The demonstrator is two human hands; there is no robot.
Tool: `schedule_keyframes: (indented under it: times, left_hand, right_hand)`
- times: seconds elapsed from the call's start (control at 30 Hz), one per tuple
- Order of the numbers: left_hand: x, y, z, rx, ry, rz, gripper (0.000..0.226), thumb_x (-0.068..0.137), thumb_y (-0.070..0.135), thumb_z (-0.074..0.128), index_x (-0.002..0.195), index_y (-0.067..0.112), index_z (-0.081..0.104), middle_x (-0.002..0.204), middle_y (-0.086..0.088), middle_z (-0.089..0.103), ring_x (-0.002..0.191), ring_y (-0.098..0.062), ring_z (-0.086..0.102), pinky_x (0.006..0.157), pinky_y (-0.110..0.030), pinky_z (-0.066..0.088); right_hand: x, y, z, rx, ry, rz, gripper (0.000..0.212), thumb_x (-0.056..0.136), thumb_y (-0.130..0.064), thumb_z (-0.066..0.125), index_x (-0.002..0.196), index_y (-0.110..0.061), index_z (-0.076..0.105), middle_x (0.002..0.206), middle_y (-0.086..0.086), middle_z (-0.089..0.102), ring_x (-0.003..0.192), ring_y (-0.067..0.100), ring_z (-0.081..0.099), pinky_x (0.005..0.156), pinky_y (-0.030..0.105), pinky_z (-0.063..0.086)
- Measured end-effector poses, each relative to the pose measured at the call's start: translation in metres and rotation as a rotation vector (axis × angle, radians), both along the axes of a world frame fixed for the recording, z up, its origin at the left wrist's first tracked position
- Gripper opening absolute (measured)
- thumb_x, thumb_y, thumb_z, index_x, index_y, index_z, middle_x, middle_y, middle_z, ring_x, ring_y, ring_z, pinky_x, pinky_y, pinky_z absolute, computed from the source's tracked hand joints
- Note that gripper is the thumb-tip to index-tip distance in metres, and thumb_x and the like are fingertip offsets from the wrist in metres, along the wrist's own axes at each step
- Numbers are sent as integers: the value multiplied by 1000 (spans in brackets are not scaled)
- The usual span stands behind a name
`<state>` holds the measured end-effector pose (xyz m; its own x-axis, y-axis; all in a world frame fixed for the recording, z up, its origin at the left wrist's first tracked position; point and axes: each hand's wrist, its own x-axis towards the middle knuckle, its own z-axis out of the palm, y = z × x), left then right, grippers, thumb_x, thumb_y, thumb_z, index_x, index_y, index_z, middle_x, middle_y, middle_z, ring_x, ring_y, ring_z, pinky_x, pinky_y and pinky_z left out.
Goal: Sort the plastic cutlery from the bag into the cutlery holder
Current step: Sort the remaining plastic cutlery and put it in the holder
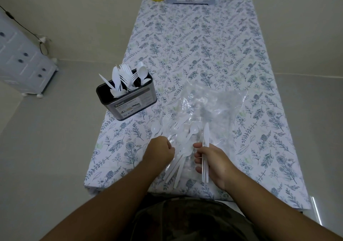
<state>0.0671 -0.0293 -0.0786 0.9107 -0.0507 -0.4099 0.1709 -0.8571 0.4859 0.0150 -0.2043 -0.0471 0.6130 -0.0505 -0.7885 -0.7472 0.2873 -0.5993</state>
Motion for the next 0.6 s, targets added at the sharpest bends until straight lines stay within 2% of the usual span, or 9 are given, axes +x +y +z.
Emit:
schedule_keyframes:
  times: [0.13, 0.17, 0.27, 0.4, 0.47, 0.5, 0.6]
  left_hand:
    - [1, 4, 0, -88, -4, 97, 18, 84, 20, 65, 75, 5, 69, 70, -8, 70, 64, -18, 66, 61, -36, 58]
    - [0, 5, 1, -123, -1, 123, 17, 84, 20, 66, 76, 6, 69, 68, -6, 69, 64, -18, 66, 60, -35, 58]
    - [-10, 2, 13, -302, 34, 170, 12, 85, 27, 73, 80, 16, 71, 65, 5, 66, 60, -8, 62, 56, -21, 51]
    - [-22, -12, 27, -504, 102, 100, 13, 87, 31, 75, 82, 18, 74, 63, 4, 63, 55, -4, 54, 53, -16, 44]
    - [-22, -14, 26, -497, 92, -1, 14, 87, 31, 75, 80, 18, 75, 61, 2, 63, 52, -4, 52, 51, -16, 43]
    - [-21, -12, 24, -455, 57, -28, 13, 87, 29, 74, 78, 20, 75, 59, 5, 62, 50, -2, 51, 51, -15, 42]
    - [-14, 3, 19, -267, -83, 10, 5, 89, 23, 67, 86, 22, 71, 70, 8, 66, 59, 0, 57, 59, -17, 50]
  right_hand:
    - [0, -1, 0, -17, -14, 2, 24, 98, -8, 52, 118, -10, 65, 83, 9, 58, 71, 21, 54, 61, 34, 48]
    - [1, -1, 0, -22, -18, 4, 24, 98, -8, 52, 118, -10, 65, 84, 10, 59, 72, 22, 55, 63, 35, 49]
    - [3, 2, -2, -10, -40, 3, 22, 98, -11, 56, 118, -9, 65, 87, 11, 64, 78, 24, 61, 69, 39, 55]
    - [4, 8, -4, 29, -87, 36, 23, 100, -25, 64, 113, -6, 66, 98, 15, 73, 85, 28, 72, 77, 43, 61]
    - [5, 8, -4, 15, -96, 48, 20, 102, -20, 60, 111, -4, 66, 101, 21, 74, 83, 31, 73, 73, 43, 62]
    - [5, 8, -4, 20, -93, 37, 16, 102, -16, 58, 108, -2, 64, 96, 23, 72, 77, 30, 71, 67, 42, 60]
    - [4, 5, -4, 15, -72, 10, 8, 102, -9, 51, 102, -8, 59, 83, 14, 60, 60, 19, 56, 54, 32, 49]
